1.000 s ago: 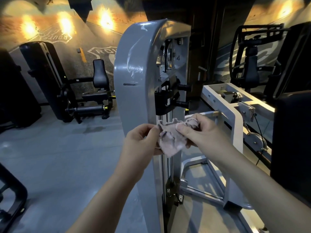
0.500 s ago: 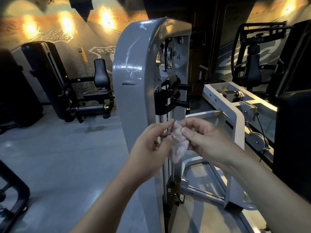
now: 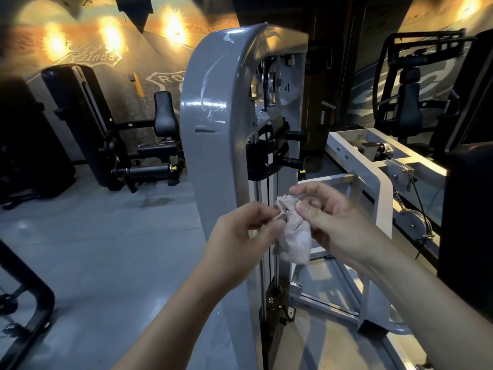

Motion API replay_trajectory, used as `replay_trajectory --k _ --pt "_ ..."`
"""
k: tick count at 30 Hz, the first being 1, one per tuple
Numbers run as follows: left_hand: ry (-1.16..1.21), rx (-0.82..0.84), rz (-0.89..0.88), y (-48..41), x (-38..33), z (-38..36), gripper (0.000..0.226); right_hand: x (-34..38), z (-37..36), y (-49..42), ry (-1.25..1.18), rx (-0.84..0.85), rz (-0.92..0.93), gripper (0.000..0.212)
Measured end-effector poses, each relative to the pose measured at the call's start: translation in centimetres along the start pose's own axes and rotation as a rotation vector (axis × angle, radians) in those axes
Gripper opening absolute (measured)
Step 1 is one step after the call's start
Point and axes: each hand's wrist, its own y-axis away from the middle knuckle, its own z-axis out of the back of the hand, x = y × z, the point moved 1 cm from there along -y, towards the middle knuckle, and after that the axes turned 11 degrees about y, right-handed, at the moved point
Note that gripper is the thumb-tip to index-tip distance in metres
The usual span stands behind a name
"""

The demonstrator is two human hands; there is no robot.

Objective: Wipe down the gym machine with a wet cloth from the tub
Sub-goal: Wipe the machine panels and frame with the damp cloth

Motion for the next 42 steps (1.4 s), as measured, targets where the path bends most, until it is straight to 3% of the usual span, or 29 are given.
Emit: replay_trajectory --k 1,5,7,9,11,14,18,21,22,24,27,31,34,36,39,40,42 --pt "0.002 -0.022 -0.003 -0.1 -0.1 0.1 0.002 0.0 0.2 0.1 0.011 -0.001 0.007 0.025" --pt "0.124 -0.112 -0.030 -0.3 -1.1 1.0 0.013 0.5 1.7 0.8 0.301 0.004 0.044 0.026" --pt "0.009 -0.106 -0.015 -0.6 -1.2 1.1 0.015 0.8 2.2 0.8 0.464 -0.014 0.041 0.028" --pt "-0.155 -0.054 0.028 -0.7 -0.8 0.8 0.017 0.8 2.3 0.7 0.494 -0.053 0.016 0.043" --pt "-0.122 -0.055 0.005 -0.8 -1.1 0.6 0.014 0.7 2.3 0.5 0.586 -0.134 0.012 0.056" --pt "-0.081 -0.074 -0.051 -1.3 -2.3 0.8 0.012 1.1 2.1 0.6 0.722 -0.203 0.066 0.052" --pt "-0.161 -0.028 -0.098 -1.6 -3.0 1.1 0.011 2.0 0.5 1.1 0.571 0.068 0.047 0.023" --pt "-0.106 0.015 -0.082 -1.7 -3.0 1.4 0.013 1.4 -0.5 0.8 0.738 0.200 0.107 0.042" --pt "-0.084 0.017 -0.073 -1.7 -3.1 1.5 0.013 1.2 -0.6 0.6 0.742 0.217 0.117 0.036" --pt "-0.067 0.003 -0.060 -1.6 -3.3 1.7 0.013 1.0 -0.5 0.6 0.657 0.258 0.110 0.022" --pt "-0.123 -0.052 -0.023 -1.6 -3.3 1.8 0.012 1.1 -0.2 0.8 0.466 0.297 0.066 0.022" --pt "-0.140 -0.128 0.133 -1.7 -3.3 1.8 0.010 1.7 0.2 0.5 0.490 0.215 0.053 0.030" --pt "-0.046 -0.156 0.264 -1.6 -3.2 2.1 0.001 2.1 1.0 0.4 0.281 0.109 -0.042 0.025" --pt "0.142 -0.153 0.357 -1.5 -3.4 2.4 0.008 2.4 1.9 0.6 0.139 0.070 -0.107 0.030" --pt "0.566 0.015 0.470 -1.3 -4.0 2.5 0.010 2.9 3.1 0.9 0.037 0.036 -0.120 0.020" --pt "0.572 0.099 0.456 -1.1 -4.0 2.5 0.010 3.1 3.4 1.0 0.003 0.023 -0.123 0.017" --pt "0.290 0.218 0.388 -0.9 -3.8 2.3 0.011 3.2 4.0 1.1 -0.012 0.001 -0.129 0.022"
